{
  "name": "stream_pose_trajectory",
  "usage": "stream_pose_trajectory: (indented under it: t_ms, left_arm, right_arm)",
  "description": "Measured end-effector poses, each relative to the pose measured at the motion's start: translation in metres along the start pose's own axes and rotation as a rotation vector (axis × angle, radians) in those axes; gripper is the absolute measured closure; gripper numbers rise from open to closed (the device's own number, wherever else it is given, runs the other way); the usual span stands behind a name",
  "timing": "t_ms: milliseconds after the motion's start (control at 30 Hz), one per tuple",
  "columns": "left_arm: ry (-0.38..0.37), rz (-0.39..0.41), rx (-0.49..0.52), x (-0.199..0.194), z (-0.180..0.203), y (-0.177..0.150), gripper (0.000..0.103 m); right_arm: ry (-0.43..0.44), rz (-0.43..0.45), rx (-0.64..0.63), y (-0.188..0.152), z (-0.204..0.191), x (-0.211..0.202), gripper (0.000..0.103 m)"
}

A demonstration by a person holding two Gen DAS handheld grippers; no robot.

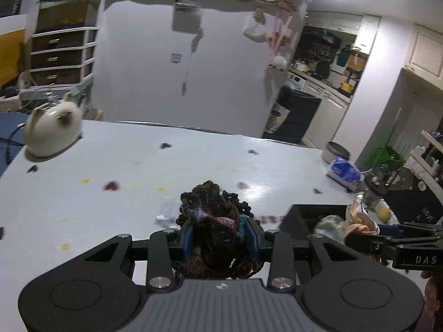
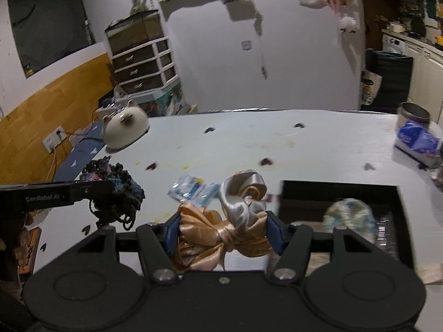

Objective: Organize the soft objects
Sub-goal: 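Carry both items over the black box and open both tools to drop them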

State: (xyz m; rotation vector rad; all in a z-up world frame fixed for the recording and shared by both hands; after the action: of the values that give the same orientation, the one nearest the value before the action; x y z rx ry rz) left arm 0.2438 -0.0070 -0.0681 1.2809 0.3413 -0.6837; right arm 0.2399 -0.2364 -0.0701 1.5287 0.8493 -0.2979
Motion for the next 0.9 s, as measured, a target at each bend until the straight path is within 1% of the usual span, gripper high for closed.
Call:
stream_pose_trajectory:
  t_ms: [200, 400, 533, 600, 667, 767, 900]
  left_arm:
    - [-0.073, -0.009, 0.040, 0.026, 0.057, 0.012, 0.064]
    - [-0.175, -0.034, 0.101, 0.068, 0.117, 0.024, 0.064]
    - [-0.239, -0.076, 0.168, 0.101, 0.153, 0.024, 0.064]
    - [-0.259, -0.115, 0.228, 0.121, 0.168, 0.020, 0.064]
    - [-0.267, -0.159, 0.309, 0.140, 0.181, 0.013, 0.064]
    - [-0.259, -0.220, 0.451, 0.164, 0.194, 0.002, 0.064]
    - [-0.253, -0.315, 0.614, 0.195, 0.200, -0.017, 0.064]
  right_arm:
    - [-0.049, 0.020, 0.072, -0.003, 0.059, -0.023, 0.041]
    - [-0.112, 0.024, 0.132, -0.015, 0.110, -0.045, 0.041]
    - [-0.165, 0.031, 0.171, -0.023, 0.137, -0.058, 0.041]
    - [-0.193, 0.035, 0.193, -0.027, 0.149, -0.065, 0.041]
    - [-0.216, 0.038, 0.208, -0.030, 0.158, -0.070, 0.041]
    - [-0.244, 0.041, 0.226, -0.034, 0.168, -0.075, 0.041]
    - [-0.266, 0.033, 0.236, -0.036, 0.174, -0.076, 0.041]
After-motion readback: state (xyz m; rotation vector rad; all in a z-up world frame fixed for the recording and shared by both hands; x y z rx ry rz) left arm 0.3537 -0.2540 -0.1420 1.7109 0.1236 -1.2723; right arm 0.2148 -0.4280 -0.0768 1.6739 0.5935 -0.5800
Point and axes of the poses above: each gripper's, at about its wrist camera, not at the fingertips, and x roughly the way its jaws point, z to its right, y to its top, the point moved 8 cm from there along x, roughly the way its jaws point, and after that the axes turned 4 degrees about -y, right-handed, at the moved point
